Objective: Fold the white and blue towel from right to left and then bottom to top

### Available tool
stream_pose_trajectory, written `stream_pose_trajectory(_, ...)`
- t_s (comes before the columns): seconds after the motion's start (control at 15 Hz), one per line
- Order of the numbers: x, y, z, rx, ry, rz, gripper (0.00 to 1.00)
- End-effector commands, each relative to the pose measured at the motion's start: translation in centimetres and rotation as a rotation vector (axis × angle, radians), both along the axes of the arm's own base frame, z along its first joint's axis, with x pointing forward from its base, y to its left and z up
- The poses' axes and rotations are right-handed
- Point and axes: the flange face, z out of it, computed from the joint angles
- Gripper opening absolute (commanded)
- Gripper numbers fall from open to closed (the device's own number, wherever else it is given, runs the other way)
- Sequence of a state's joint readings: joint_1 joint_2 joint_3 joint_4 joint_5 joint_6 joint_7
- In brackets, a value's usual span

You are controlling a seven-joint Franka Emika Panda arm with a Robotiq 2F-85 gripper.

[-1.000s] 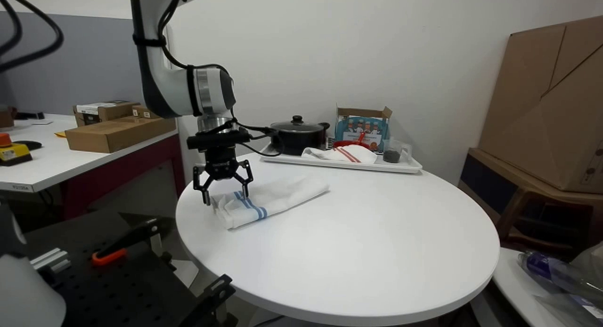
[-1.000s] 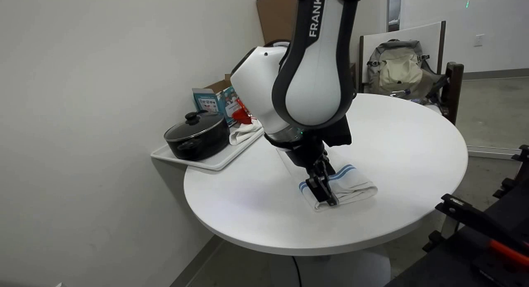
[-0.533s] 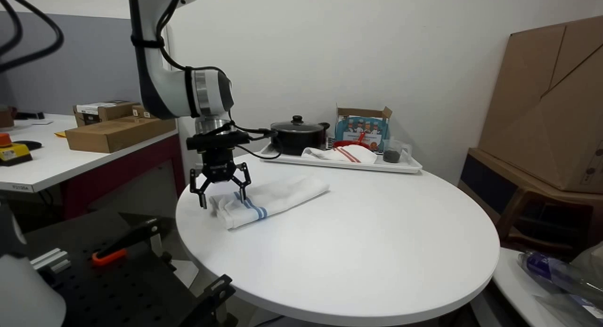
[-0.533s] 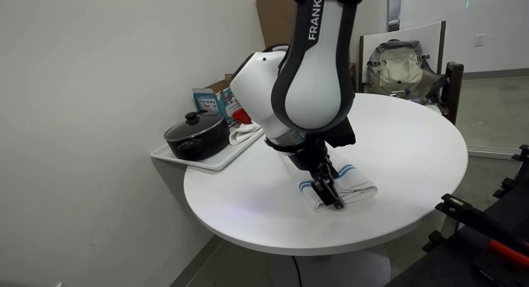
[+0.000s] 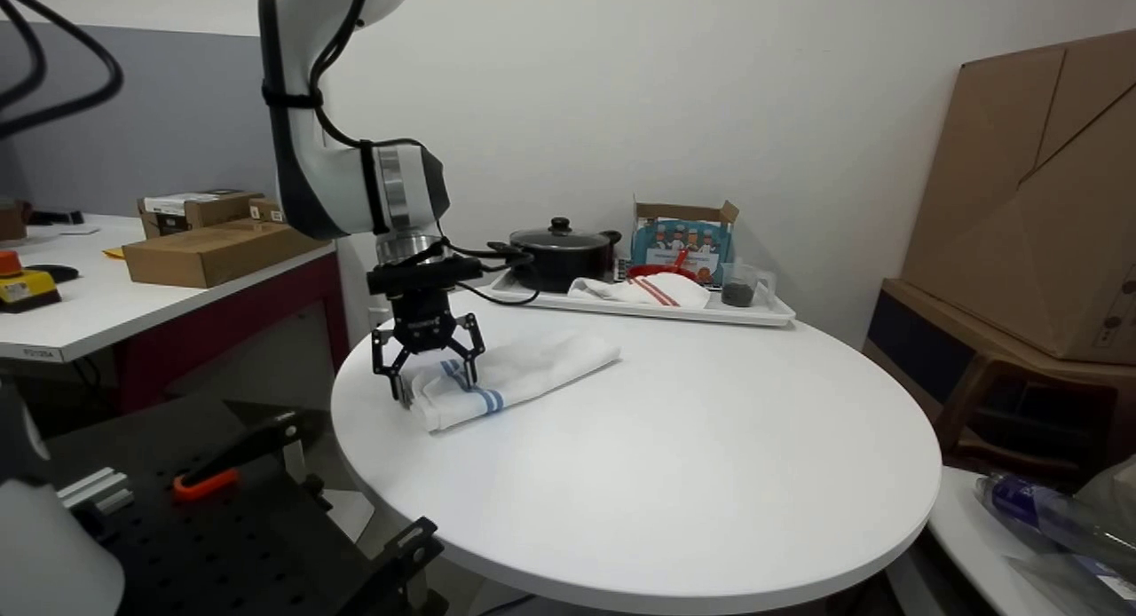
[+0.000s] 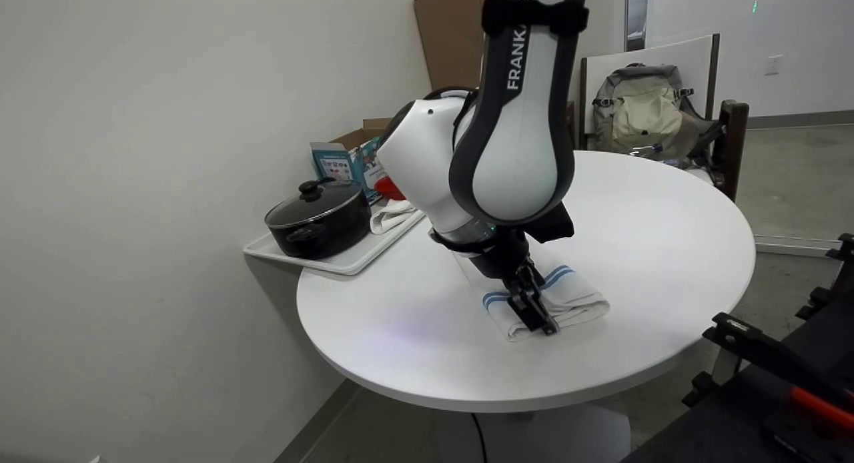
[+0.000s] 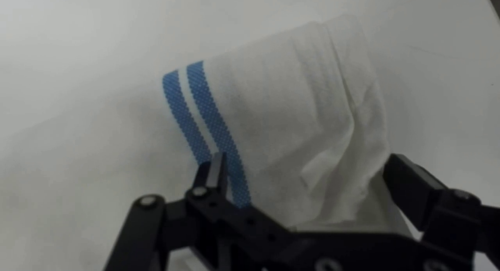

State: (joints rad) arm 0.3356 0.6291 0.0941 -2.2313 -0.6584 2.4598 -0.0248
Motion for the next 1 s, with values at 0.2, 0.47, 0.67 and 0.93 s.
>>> stream_pose_trajectory(0.2, 0.9, 0.5, -1.3, -0.019, -0.039, 0.056, 0.69)
stream_pose_trajectory(0.47, 1.4, 1.0, -0.5, -0.015, -0.046, 0.032, 0.37)
stream_pose_trajectory(0.67, 1.5, 1.7, 1.0, -0.038, -0.041, -0.041, 0.15)
stream_pose_trajectory(0.93, 0.7, 3.3, 3.9, -0.063, 0.025, -0.144, 0.04)
